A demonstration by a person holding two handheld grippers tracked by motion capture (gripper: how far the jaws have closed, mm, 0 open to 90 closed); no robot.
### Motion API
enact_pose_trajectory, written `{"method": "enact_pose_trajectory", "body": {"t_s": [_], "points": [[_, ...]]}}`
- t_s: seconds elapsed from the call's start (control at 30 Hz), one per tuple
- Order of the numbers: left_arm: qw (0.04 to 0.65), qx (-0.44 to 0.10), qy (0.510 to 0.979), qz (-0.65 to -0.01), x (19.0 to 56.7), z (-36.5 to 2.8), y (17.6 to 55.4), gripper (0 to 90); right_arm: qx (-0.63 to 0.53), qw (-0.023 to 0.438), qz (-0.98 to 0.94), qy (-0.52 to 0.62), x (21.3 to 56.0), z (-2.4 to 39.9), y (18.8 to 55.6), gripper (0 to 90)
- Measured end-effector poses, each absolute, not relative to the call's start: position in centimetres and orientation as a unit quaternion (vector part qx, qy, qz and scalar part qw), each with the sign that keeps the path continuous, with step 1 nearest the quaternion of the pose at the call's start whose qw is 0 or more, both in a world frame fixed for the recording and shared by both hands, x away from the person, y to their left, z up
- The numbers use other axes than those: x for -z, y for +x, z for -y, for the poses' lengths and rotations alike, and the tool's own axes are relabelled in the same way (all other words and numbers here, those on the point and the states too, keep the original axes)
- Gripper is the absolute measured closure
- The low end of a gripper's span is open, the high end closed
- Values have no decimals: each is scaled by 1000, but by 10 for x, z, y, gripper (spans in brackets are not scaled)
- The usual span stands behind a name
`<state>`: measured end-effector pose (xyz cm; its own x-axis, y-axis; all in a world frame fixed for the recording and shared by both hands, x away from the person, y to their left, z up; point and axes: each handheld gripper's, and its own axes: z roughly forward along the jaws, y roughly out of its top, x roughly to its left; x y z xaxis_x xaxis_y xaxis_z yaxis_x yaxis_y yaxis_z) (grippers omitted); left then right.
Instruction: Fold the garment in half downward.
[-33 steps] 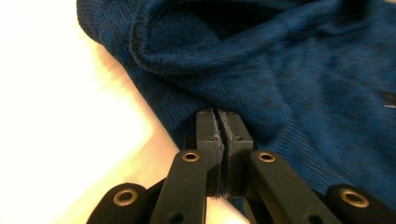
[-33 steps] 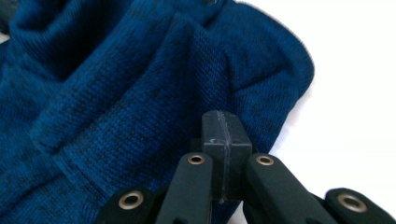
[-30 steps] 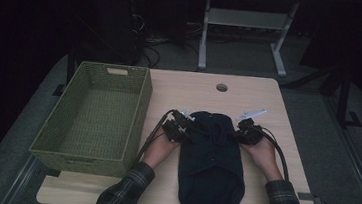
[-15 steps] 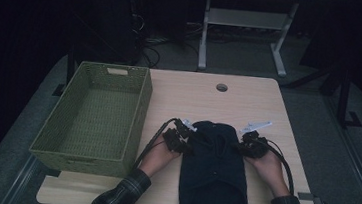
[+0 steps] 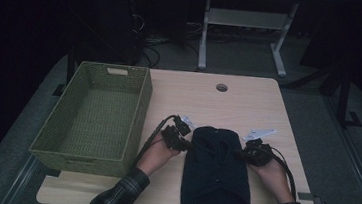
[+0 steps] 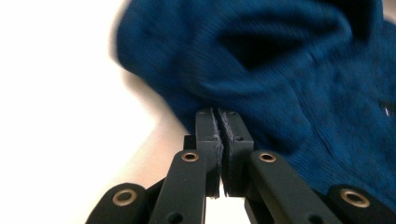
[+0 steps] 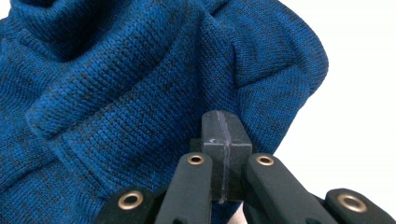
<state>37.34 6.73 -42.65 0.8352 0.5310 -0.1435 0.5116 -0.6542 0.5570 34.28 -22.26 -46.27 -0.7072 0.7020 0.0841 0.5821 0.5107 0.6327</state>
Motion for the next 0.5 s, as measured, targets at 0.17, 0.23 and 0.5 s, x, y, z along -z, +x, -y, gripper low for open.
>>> {"method": "enact_pose_trajectory", "body": {"t_s": [0.17, 0.23, 0.5], "points": [[324, -30, 894, -308, 413, -72, 398, 839, -325, 94, -866, 369, 463, 222, 343, 898], [330, -29, 890, -313, 411, -70, 408, 803, -325, 95, -866, 368, 463, 222, 343, 898], [317, -17, 891, -324, 431, -55, 428, 608, -326, 95, -866, 366, 463, 222, 342, 898]]}}
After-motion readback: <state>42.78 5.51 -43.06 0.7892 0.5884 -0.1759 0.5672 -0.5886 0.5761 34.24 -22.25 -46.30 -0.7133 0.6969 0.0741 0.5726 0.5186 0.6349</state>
